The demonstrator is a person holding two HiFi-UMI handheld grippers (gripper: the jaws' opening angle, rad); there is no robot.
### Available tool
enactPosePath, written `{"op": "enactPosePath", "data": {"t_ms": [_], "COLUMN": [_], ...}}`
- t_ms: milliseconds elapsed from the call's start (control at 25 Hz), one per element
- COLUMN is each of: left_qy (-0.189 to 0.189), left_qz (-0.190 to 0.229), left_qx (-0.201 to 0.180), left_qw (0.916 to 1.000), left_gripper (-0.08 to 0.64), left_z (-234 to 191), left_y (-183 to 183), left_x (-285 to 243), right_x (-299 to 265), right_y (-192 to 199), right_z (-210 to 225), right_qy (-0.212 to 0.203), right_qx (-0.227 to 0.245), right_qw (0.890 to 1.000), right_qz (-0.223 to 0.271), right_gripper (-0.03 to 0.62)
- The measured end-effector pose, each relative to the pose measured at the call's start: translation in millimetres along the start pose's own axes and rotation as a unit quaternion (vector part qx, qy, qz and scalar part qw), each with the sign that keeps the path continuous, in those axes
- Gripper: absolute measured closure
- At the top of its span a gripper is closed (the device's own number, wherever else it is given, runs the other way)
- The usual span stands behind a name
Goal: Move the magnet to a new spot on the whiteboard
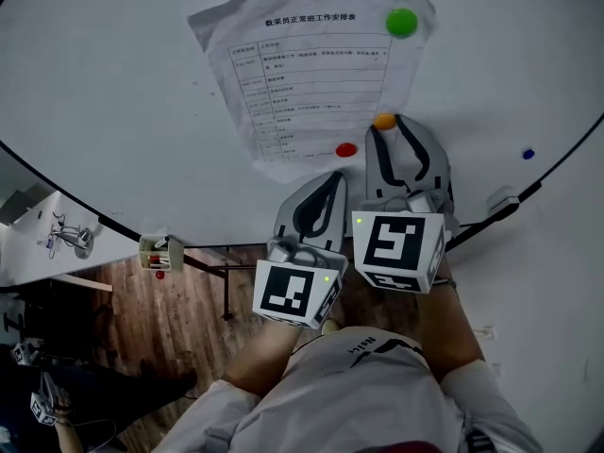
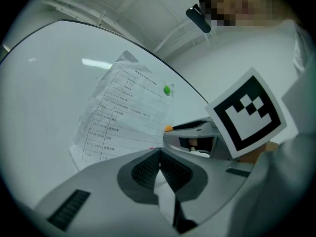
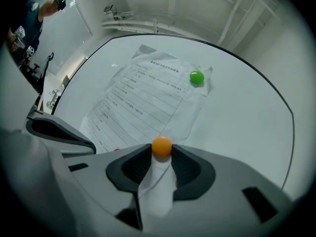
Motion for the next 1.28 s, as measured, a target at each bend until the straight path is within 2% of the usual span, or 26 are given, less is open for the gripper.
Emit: {"op": "enactPosePath", "data": {"t_ms": [240,480,880,1040,1280], "left_qy": [-0.003,-0.005,-0.016,-0.031,-0.06], "left_qz": [-0.003,-0.004,-0.01,-0.015,-0.022], "left_qx": [-0.002,-0.002,-0.007,-0.008,-0.01], "left_qw": [1.0,1.0,0.9998,0.9994,0.9979], "left_gripper": [0.548,0.548,0.549,0.549,0.549], "left_z": [1,4,24,33,54], "left_y": [0,2,2,2,6], "left_x": [2,2,5,10,22], "right_x": [2,4,23,35,57], "right_y": [7,1,7,13,25], "right_z": [-4,-1,4,7,7], "right_qy": [-0.003,-0.023,-0.077,-0.097,-0.15], "right_qx": [-0.001,-0.02,-0.076,-0.097,-0.123], "right_qw": [1.0,0.999,0.993,0.989,0.978], "right_qz": [-0.005,0.018,0.041,0.056,0.072], "right_gripper": [0.45,0.448,0.449,0.449,0.453]}}
Point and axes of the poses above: the fingertips, and each gripper's own axes: x backward along the fingers, z to its right, y out of its underside, the point moved 1 cm from there along x, backward along the fingers, and after that the axes turned 4 degrees about -z, right-handed, at the moved point
